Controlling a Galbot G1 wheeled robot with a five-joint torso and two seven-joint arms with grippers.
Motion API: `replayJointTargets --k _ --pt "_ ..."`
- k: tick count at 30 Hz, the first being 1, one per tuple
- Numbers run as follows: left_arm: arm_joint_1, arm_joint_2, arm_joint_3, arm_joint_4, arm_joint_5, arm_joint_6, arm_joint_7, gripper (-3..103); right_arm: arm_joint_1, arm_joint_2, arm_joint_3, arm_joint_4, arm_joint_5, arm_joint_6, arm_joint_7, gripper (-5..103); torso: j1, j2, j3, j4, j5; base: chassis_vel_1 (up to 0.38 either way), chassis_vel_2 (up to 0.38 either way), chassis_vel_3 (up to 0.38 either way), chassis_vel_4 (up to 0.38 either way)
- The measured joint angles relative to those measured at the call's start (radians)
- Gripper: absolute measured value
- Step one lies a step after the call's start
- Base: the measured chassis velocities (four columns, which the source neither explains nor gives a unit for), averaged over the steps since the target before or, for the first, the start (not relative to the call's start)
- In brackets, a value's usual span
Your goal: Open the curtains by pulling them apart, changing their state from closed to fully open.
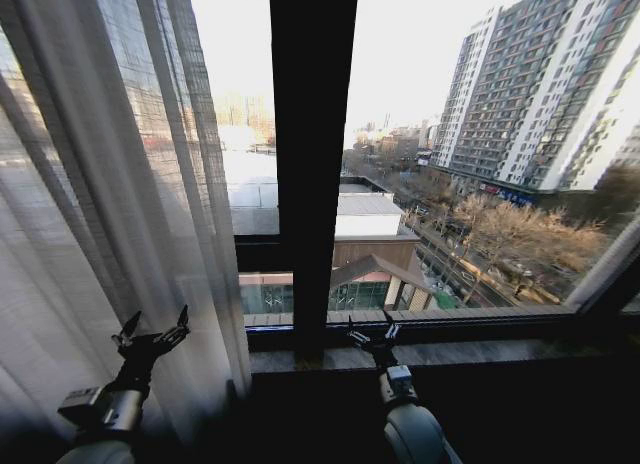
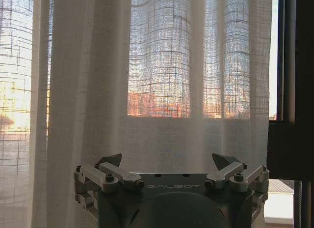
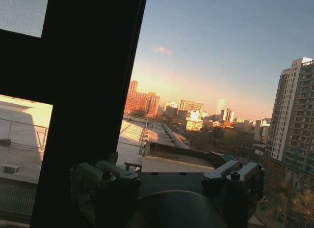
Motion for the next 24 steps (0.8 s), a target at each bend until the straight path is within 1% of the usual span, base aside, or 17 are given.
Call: replayJointTargets --k 2,3,5,9,11,12,15,16,17,18,20,22,23,24 --pt "-0.038 0.054 0.016 0.023 -0.033 0.024 0.002 100 -0.005 -0.003 0.014 0.002 0.002 0.009 0.000 100 0.000 0.000 0.000 -0.0002 0.0004 0.000 0.000 0.000 0.000" --pt "-0.038 0.054 0.016 0.023 -0.033 0.024 0.002 100 -0.005 -0.003 0.014 0.002 0.002 0.009 0.000 100 0.000 0.000 0.000 -0.0002 0.0004 0.000 0.000 0.000 0.000" --pt "-0.072 0.095 0.037 0.051 -0.066 0.044 0.003 100 -0.011 -0.005 0.026 0.002 0.004 0.015 -0.001 100 0.000 0.000 0.000 -0.0001 0.0002 0.000 0.000 0.000 0.000" --pt "-0.098 0.124 0.052 0.080 -0.091 0.062 0.002 100 -0.014 -0.008 0.039 0.002 0.016 0.021 -0.004 100 0.000 0.000 0.000 0.0000 -0.0001 0.000 0.000 0.000 0.000" --pt "-0.114 0.145 0.060 0.100 -0.121 0.074 -0.014 100 -0.015 -0.009 0.047 -0.003 0.028 0.025 -0.007 100 0.000 0.000 0.000 0.0001 0.0000 0.000 0.000 0.000 0.000" --pt "-0.114 0.145 0.060 0.100 -0.121 0.074 -0.014 100 -0.015 -0.009 0.047 -0.003 0.028 0.025 -0.007 100 0.000 0.000 0.000 0.0001 0.0000 0.000 0.000 0.000 0.000" --pt "-0.142 0.191 0.072 0.139 -0.162 0.084 -0.023 100 -0.008 -0.007 0.051 -0.016 0.031 0.035 -0.009 100 0.000 0.000 0.000 0.0000 0.0002 0.000 0.000 0.000 0.000" --pt "-0.152 0.208 0.075 0.153 -0.172 0.086 -0.022 103 -0.005 -0.007 0.051 -0.019 0.032 0.037 -0.010 100 0.000 0.000 0.000 0.0000 0.0002 0.000 0.000 0.000 0.000" --pt "-0.162 0.226 0.077 0.168 -0.180 0.088 -0.022 103 0.001 -0.006 0.051 -0.023 0.033 0.038 -0.010 100 0.000 0.000 0.000 0.0000 0.0002 0.000 0.000 0.000 0.000" --pt "-0.162 0.226 0.077 0.168 -0.180 0.088 -0.022 103 0.001 -0.006 0.051 -0.023 0.033 0.038 -0.010 100 0.000 0.000 0.000 0.0000 0.0002 0.000 0.000 0.000 0.000" --pt "-0.177 0.258 0.080 0.196 -0.193 0.088 -0.020 97 0.011 -0.005 0.051 -0.027 0.035 0.039 -0.010 100 0.000 0.000 0.000 0.0001 0.0001 0.000 0.000 0.000 0.000" --pt "-0.188 0.282 0.080 0.217 -0.201 0.088 -0.002 87 0.020 -0.005 0.052 -0.033 0.037 0.039 -0.010 100 0.000 0.000 0.000 0.0001 0.0000 0.000 0.000 0.000 0.000" --pt "-0.188 0.282 0.080 0.217 -0.201 0.088 -0.002 87 0.020 -0.005 0.052 -0.033 0.037 0.039 -0.010 100 0.000 0.000 0.000 0.0001 0.0000 0.000 0.000 0.000 0.000" --pt "-0.191 0.290 0.081 0.223 -0.203 0.088 0.005 81 0.023 -0.005 0.054 -0.036 0.037 0.040 -0.010 100 0.000 0.000 0.000 0.0000 0.0001 0.000 0.000 0.000 0.000"
